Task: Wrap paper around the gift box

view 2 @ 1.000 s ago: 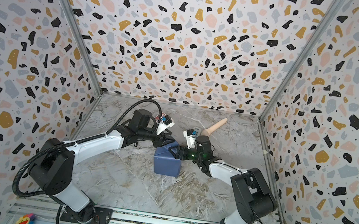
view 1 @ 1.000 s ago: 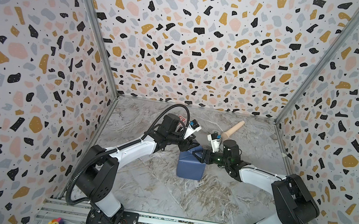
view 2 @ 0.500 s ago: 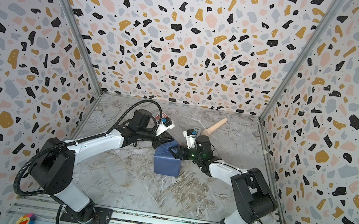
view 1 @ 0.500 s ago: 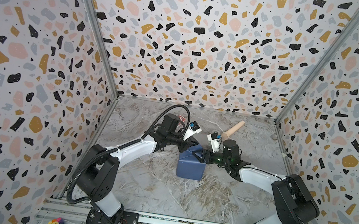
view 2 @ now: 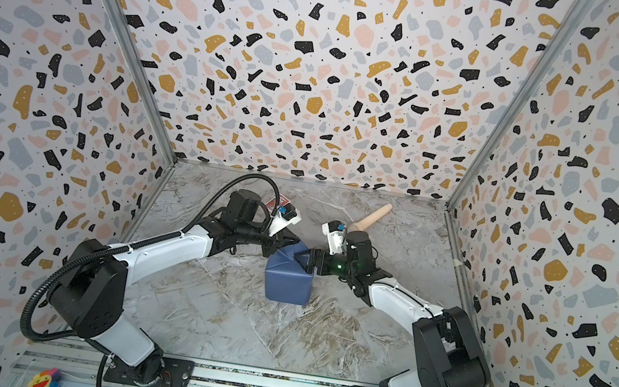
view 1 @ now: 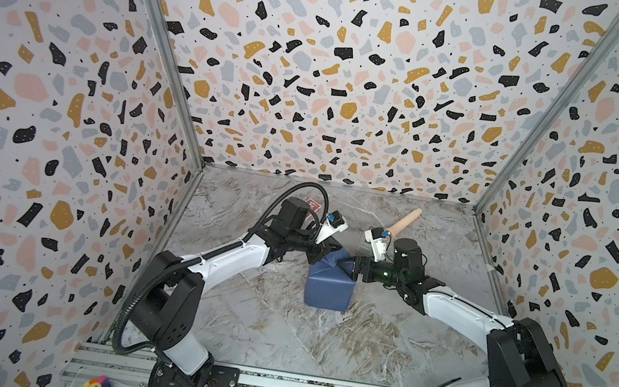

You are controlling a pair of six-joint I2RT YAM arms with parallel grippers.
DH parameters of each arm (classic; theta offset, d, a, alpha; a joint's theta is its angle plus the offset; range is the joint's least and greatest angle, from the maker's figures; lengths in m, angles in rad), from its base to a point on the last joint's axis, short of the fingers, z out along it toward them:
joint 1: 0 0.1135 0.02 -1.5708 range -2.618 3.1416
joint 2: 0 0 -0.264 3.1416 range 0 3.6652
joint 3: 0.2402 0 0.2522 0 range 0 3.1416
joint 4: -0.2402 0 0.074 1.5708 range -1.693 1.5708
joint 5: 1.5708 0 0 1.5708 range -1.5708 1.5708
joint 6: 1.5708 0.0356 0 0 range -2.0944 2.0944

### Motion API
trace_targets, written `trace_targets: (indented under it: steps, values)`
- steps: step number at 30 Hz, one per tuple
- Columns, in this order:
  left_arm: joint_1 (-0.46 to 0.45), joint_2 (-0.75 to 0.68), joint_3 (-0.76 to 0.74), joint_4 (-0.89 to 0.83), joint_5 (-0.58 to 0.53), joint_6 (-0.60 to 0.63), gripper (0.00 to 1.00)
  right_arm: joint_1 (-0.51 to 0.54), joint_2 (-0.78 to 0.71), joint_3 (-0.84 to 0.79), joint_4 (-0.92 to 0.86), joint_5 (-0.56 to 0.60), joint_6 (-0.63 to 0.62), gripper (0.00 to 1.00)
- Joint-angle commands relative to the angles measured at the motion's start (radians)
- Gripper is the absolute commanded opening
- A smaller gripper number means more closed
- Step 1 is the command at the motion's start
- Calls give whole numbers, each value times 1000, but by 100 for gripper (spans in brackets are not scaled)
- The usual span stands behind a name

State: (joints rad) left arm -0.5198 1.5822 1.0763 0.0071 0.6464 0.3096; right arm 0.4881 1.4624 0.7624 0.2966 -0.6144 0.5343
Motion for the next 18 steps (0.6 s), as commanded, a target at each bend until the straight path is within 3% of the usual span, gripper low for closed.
trace_targets:
  steps: [1,13,18]
  values:
    - [4,-30,-20,40,-7,21,0,-36,-46,-24,-25,-49,27,94]
    - [-35,-95,-90,85,-28,-35,0,-41,-1,-111,-24,47,80,74]
    - [-82,-159,-199,144,-78,-104,0,-17,-20,-160,4,106,123,70]
